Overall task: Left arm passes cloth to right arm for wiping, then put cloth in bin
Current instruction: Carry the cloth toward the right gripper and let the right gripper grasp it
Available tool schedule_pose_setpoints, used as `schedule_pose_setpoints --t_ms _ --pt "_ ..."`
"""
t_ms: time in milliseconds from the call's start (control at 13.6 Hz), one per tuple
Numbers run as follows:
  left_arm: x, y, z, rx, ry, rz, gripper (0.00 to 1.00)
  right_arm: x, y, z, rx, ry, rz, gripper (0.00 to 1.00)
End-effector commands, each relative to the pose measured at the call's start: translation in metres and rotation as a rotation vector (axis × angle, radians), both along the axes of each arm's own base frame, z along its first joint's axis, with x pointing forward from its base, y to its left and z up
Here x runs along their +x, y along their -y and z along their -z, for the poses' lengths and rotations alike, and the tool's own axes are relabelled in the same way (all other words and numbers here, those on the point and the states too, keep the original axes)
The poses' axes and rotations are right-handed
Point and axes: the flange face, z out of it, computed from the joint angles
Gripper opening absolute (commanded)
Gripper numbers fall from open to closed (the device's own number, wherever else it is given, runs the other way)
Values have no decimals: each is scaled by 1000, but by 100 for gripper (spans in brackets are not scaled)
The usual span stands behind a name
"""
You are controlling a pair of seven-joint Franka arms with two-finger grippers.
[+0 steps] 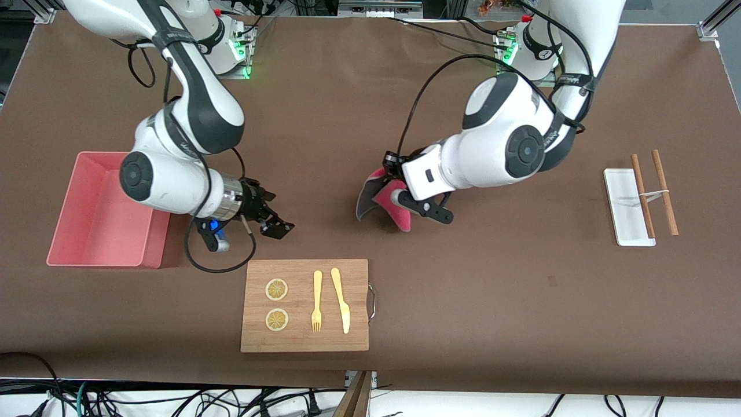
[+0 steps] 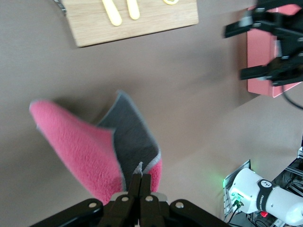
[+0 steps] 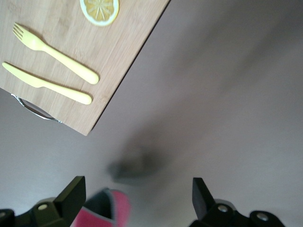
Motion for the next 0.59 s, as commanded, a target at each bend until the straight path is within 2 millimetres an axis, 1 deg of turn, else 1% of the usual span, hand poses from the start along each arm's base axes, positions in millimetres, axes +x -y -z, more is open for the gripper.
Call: schedule_pose_setpoints --t_ms 0,73,220,294,367,441,514 --pt "4 18 -13 -40 16 -8 0 -3 -18 15 18 -7 29 99" --pt "2 27 -16 -55 19 -1 0 -2 -20 22 21 -8 34 99" --pt "0 41 -22 -95 22 -25 0 -6 -34 36 31 -30 39 99" --pt "-3 49 -24 -100 24 -46 0 -13 -48 41 33 -44 36 99" --pt "-4 52 -26 -106 33 -53 0 -19 -55 48 27 -61 38 99" --pt "-3 52 -27 -115 31 -62 0 -25 -61 51 27 -73 40 99" --pt "-3 53 -27 -122 25 -66 0 -28 -68 49 32 -78 46 99"
